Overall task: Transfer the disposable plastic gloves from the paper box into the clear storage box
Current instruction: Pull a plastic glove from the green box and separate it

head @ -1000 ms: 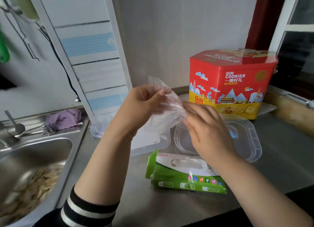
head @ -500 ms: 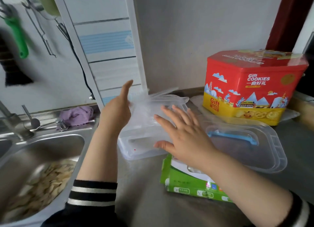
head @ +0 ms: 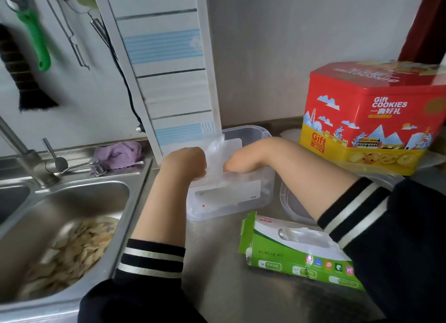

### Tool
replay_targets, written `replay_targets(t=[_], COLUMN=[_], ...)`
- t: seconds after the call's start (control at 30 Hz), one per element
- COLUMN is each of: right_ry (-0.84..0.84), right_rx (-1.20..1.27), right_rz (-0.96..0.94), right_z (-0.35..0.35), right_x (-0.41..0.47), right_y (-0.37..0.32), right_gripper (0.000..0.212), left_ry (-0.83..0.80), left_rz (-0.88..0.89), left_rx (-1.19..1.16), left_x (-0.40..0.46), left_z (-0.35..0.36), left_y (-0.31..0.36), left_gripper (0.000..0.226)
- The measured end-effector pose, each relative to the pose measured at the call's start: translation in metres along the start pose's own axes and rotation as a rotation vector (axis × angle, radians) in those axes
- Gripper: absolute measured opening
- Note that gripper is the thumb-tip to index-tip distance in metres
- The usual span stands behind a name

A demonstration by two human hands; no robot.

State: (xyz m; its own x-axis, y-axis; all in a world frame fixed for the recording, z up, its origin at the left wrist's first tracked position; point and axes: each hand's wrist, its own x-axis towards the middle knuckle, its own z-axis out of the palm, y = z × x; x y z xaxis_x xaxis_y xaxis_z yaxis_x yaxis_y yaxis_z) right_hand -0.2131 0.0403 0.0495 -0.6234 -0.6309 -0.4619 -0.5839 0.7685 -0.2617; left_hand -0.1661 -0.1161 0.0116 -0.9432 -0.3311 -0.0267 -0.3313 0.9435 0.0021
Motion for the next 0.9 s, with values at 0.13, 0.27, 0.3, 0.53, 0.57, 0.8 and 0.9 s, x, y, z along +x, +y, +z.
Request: replay_targets(t=[0.13,0.27,0.3,0.53,0.57,0.8,0.9], right_ry=[-0.006,0.242,0.347,0.968,0.933,0.403,0.389], right_rx=[0.029,0.008,0.017,0.372,0.399,0.102,0.201], right_rz=[0.018,-0.076,-0.113,-0.425,-0.415,-0.082,-0.048], right_z=[-0.002,0.005,0.008,0.042,0.05,0.094,0.116], right_x=[-0.004,-0.005,-0.009,-0.07,-0.08,-0.111,-0.11], right_y=[-0.001,0.005,0.007,0.038,0.038,0.061,0.079], right_gripper=[0.029,0.032,0.035,0.007,0.011,0.023,0.018], left_ry=[0.017,0.228,0.265,1.022,1.064,0.188,-0.199], left_rz=[-0.008,-0.053,-0.05,0.265,0.362,0.621,0.704], left_rx=[-0.042,-0.121,-0.122,-0.37,-0.405,-0.791,-0.641], left_x=[-0.001,-0.009,-0.012,-0.064,-0.074,-0.099,-0.099], left_z=[-0.004,-0.009,-0.011,-0.011,-0.006,0.037,0.056], left_y=[0.002,0.002,0.001,0.033,0.042,0.069,0.069], left_gripper=[0.022,0.021,0.021,0.013,0.012,0.039,0.075])
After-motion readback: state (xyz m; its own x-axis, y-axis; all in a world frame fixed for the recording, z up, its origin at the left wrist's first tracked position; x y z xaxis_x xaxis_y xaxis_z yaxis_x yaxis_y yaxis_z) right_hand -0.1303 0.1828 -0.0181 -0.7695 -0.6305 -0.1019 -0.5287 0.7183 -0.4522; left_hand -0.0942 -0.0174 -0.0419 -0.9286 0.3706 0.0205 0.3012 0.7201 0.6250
